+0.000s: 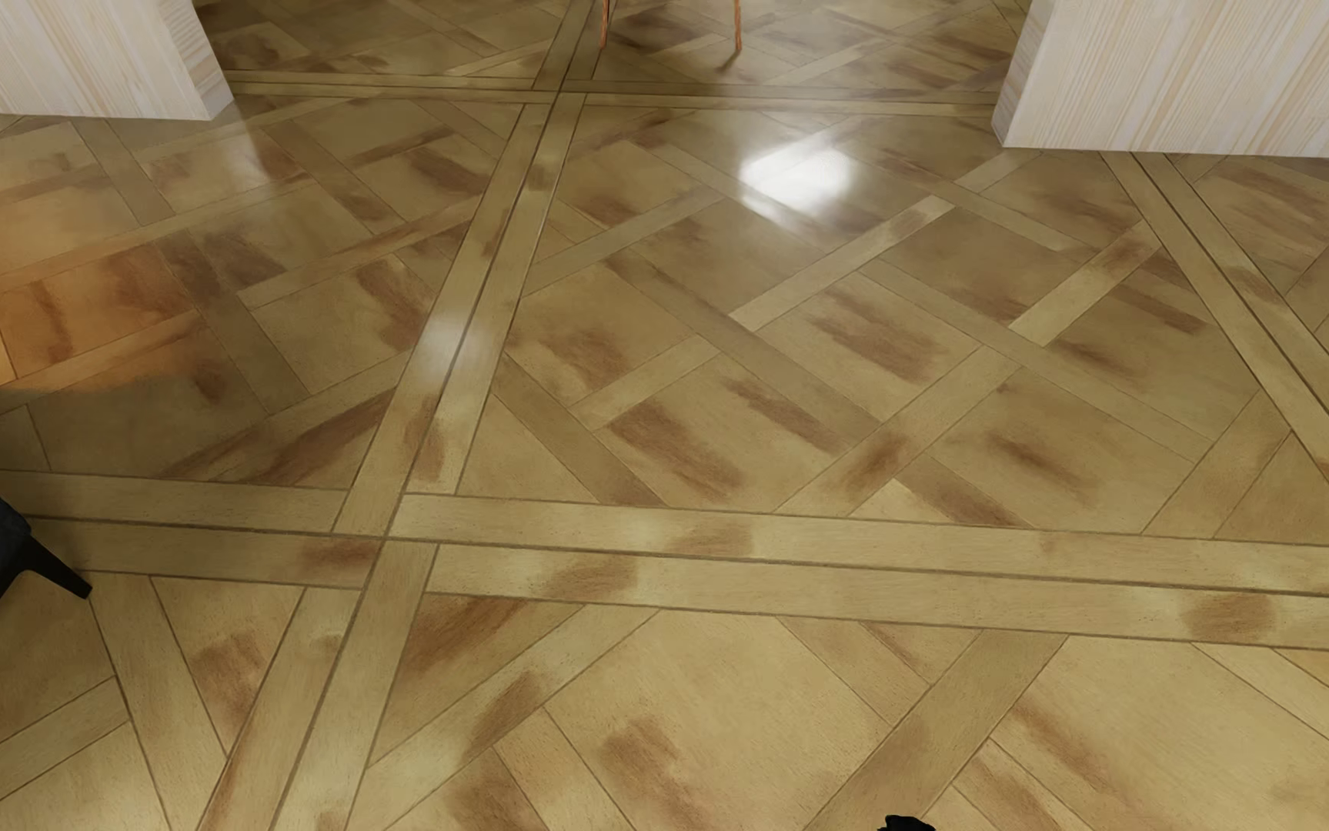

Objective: Walk to the black chair

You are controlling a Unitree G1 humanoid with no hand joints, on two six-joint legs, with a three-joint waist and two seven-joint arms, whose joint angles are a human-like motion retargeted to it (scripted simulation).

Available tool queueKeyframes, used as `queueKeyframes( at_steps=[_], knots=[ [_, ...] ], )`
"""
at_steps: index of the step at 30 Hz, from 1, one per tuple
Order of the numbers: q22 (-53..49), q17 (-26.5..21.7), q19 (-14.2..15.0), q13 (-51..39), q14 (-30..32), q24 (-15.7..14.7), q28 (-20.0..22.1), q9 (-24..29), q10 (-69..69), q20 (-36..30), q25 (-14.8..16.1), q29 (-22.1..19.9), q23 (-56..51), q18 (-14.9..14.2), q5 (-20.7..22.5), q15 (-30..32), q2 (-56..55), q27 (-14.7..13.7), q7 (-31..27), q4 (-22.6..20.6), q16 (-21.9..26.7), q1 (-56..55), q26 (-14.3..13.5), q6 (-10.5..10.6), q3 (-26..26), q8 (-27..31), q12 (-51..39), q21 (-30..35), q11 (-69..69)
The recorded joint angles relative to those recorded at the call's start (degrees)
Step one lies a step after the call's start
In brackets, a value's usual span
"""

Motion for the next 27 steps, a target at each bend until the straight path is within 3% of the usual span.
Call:
queueKeyframes(
  at_steps=[1,2,3,4,5,6,7,8,9,10,11,13,15,17,18,19,20,21,23,25,26,27],
  knots=[
    [1.4,-0.7,0.0,-2.1,-8.1,0.0,0.0,-0.3,-11.2,-1.4,0.0,0.0,-3.2,0.0,-0.4,-2.0,4.0,0.0,0.0,0.7,-0.3,-1.2,0.0,0.6,1.9,0.0,1.9,-1.7,-1.0],
    [1.9,-1.5,0.0,-3.9,-25.5,0.0,0.0,-0.9,-17.5,-3.5,0.0,0.0,-5.5,0.0,-0.9,-4.2,6.5,0.0,0.0,1.4,-0.2,-2.7,0.0,1.2,3.8,0.0,3.7,-2.4,-1.2],
    [2.5,-1.9,0.0,-5.2,-37.0,0.0,0.0,-1.3,-16.0,-4.3,0.0,0.0,-6.7,0.0,-2.0,-6.4,8.4,0.0,0.0,2.3,-0.4,-4.3,0.0,1.5,5.5,0.0,5.2,-3.9,-0.5],
    [3.1,-1.9,0.0,-5.8,-37.3,0.0,0.0,-1.1,-16.4,-5.6,0.0,0.0,-6.8,0.0,-3.2,-6.2,10.3,0.0,0.0,2.0,-0.5,-5.7,0.0,1.4,7.6,0.0,6.3,-5.0,0.8],
    [4.0,-1.4,0.0,-5.6,-26.9,0.0,0.0,-0.8,-15.2,-6.5,0.0,0.0,-5.0,0.0,-4.7,-3.5,12.8,0.0,0.0,1.0,-0.5,-6.8,0.0,0.8,8.7,0.0,7.1,-6.2,2.3],
    [4.7,-0.6,0.0,-4.6,-11.9,0.0,0.0,-1.9,-12.7,-7.2,0.0,0.0,-2.7,0.0,-5.6,3.6,12.6,0.0,0.0,-0.7,-0.8,-8.9,0.0,0.0,8.3,0.0,7.3,-6.9,5.9],
    [5.7,0.8,0.0,-3.5,-4.4,0.0,0.0,-2.2,-7.9,-8.8,0.0,0.0,2.1,0.0,-8.3,15.0,10.1,0.0,0.0,-3.4,-0.8,-9.2,0.0,-2.0,7.3,0.0,6.7,-6.0,15.0],
    [5.6,1.8,0.0,-2.2,-4.5,0.0,0.0,-1.5,-4.7,-8.4,0.0,0.0,7.7,0.0,-9.2,24.6,7.6,0.0,0.0,-5.2,-0.6,-6.1,0.0,-2.3,5.9,0.0,5.6,-4.4,24.8],
    [4.6,1.3,0.0,-1.4,-6.0,0.0,0.0,-0.9,-4.3,-7.5,0.0,0.0,12.4,0.0,-9.2,23.9,0.8,0.0,0.0,-6.7,-1.3,-2.6,0.0,-1.6,4.5,0.0,3.4,-1.4,37.1],
    [1.7,2.0,0.0,-1.8,-8.9,0.0,0.0,0.3,-5.8,-5.6,0.0,0.0,17.3,0.0,-10.0,14.7,-5.0,0.0,0.0,-7.9,-0.5,3.0,0.0,-1.8,1.9,0.0,1.7,2.1,46.8],
    [-0.8,1.8,0.0,-0.6,-11.9,0.0,0.0,0.4,-7.2,-3.7,0.0,0.0,21.0,0.0,-9.2,6.0,-9.8,0.0,0.0,-7.9,-0.6,8.4,0.0,-0.4,-2.6,0.0,-0.4,4.2,51.3],
    [-7.1,1.3,0.0,3.8,-18.8,0.0,0.0,0.1,-11.3,0.2,0.0,0.0,24.8,0.0,-8.0,0.1,-18.8,0.0,0.0,-6.5,0.4,18.4,0.0,1.7,-10.0,0.0,-5.6,6.5,46.9],
    [-13.9,0.1,0.0,8.7,-26.2,0.0,0.0,-0.6,-15.5,7.0,0.0,0.0,25.9,0.0,-7.6,2.3,-23.7,0.0,0.0,-4.0,1.6,27.4,0.0,3.1,-15.4,0.0,-10.1,7.7,28.2],
    [-18.1,-0.7,0.0,11.7,-33.6,0.0,0.0,-2.0,-19.0,14.9,0.0,0.0,26.0,0.0,-8.8,13.9,-26.8,0.0,0.0,-3.7,2.0,34.5,0.0,2.5,-18.4,0.0,-15.0,7.9,5.9],
    [-20.0,-0.9,0.0,12.4,-35.8,0.0,0.0,-2.9,-18.9,17.8,0.0,0.0,26.0,0.0,-9.1,33.7,-28.1,0.0,0.0,-2.8,2.3,36.1,0.0,2.6,-19.7,0.0,-17.2,8.1,2.3],
    [-22.1,-0.8,0.0,12.4,-36.5,0.0,0.0,-3.5,-17.9,20.4,0.0,0.0,26.8,0.0,-9.2,45.5,-29.6,0.0,0.0,-1.7,2.7,36.5,0.0,2.6,-21.4,0.0,-18.7,8.3,-23.1],
    [-22.3,-0.3,0.0,13.0,-35.8,0.0,0.0,-4.1,-17.5,20.7,0.0,0.0,27.8,0.0,-9.0,45.5,-32.3,0.0,0.0,-1.7,2.7,39.0,0.0,2.4,-21.2,0.0,-19.5,6.2,-1.1],
    [-23.3,0.2,0.0,12.8,-33.4,0.0,0.0,-4.1,-14.8,21.9,0.0,0.0,28.5,0.0,-7.7,30.3,-32.7,0.0,0.0,0.2,2.6,40.3,0.0,2.8,-22.3,0.0,-18.7,5.3,3.1],
    [-22.6,0.5,0.0,13.3,-21.0,0.0,0.0,-5.7,-0.9,23.8,0.0,0.0,30.0,0.0,-2.3,13.8,-32.2,0.0,0.0,3.1,0.6,38.4,0.0,3.8,-21.2,0.0,-14.0,4.7,10.1],
    [-15.0,0.9,0.0,11.5,-10.9,0.0,0.0,-3.0,22.6,22.0,0.0,0.0,27.4,0.0,-1.3,5.9,-23.1,0.0,0.0,5.4,-2.6,31.1,0.0,4.7,-20.1,0.0,-11.4,2.8,14.7],
    [-9.3,1.0,0.0,8.9,-10.8,0.0,0.0,-2.2,32.8,18.1,0.0,0.0,27.9,0.0,-0.7,4.1,-20.1,0.0,0.0,4.7,-3.3,25.8,0.0,4.4,-18.4,0.0,-11.8,1.8,14.4],
    [-6.5,0.5,0.0,6.3,-10.6,0.0,0.0,-1.3,37.4,8.1,0.0,0.0,23.1,0.0,0.9,4.1,-17.6,0.0,0.0,5.4,-1.8,21.1,0.0,4.1,-14.6,0.0,-11.9,2.5,12.3]
  ],
)
